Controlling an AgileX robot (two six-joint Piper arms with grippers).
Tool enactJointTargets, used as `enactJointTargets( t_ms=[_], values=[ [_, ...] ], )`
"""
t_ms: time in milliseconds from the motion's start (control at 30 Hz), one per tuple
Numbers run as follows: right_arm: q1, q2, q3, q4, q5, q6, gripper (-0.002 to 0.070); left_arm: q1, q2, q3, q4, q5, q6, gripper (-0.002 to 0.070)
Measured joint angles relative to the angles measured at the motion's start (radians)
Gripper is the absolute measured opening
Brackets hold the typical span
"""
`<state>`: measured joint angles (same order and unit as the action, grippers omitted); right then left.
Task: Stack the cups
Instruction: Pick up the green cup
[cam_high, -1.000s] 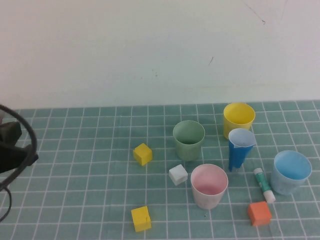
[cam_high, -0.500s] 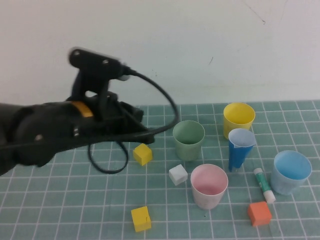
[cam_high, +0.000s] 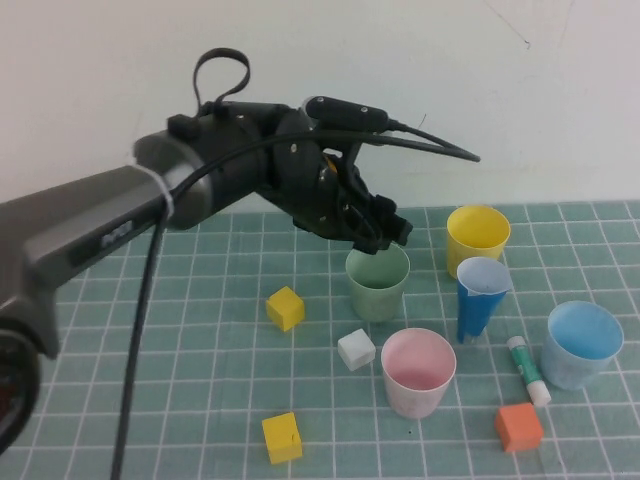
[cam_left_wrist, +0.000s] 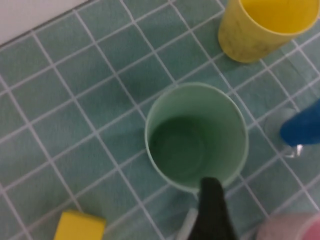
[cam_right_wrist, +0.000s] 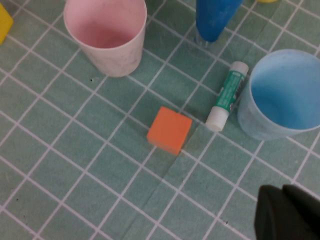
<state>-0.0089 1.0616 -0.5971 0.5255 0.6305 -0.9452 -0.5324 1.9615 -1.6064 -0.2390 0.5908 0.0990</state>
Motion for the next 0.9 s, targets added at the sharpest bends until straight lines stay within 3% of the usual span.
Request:
enactJointTargets(
  t_ms=[67,167,567,667,800,900],
  values=[
    [0.0,0.0,0.006,0.007,0.0,-0.009,-0.0002,0.002,0.074,-0.103,0.03,0.036,0.0,0.0496],
    [0.0,0.0,0.01,0.016,-0.002,-0.015,-0.0002,0.006,0.173,-0.216,0.101,0.075,0.0,0.055],
    [0.0,0.0,0.011,0.025,-0.016,-0.03,-0.0002,0.008,0.395,-0.396,0.19,0.12,-0.006,0.0551],
    [0.0,0.0,0.011,0.025,-0.02,-0.037,-0.0002,0.008,0.408,-0.396,0.199,0.13,-0.006,0.0447],
    [0.0,0.0,0.012,0.025,-0.022,-0.041,-0.0002,0.008,0.41,-0.397,0.218,0.15,-0.006,0.0141],
    [0.0,0.0,0.012,0.025,-0.023,-0.042,-0.0002,0.008,0.41,-0.398,0.239,0.16,-0.006,0.0043]
  ],
)
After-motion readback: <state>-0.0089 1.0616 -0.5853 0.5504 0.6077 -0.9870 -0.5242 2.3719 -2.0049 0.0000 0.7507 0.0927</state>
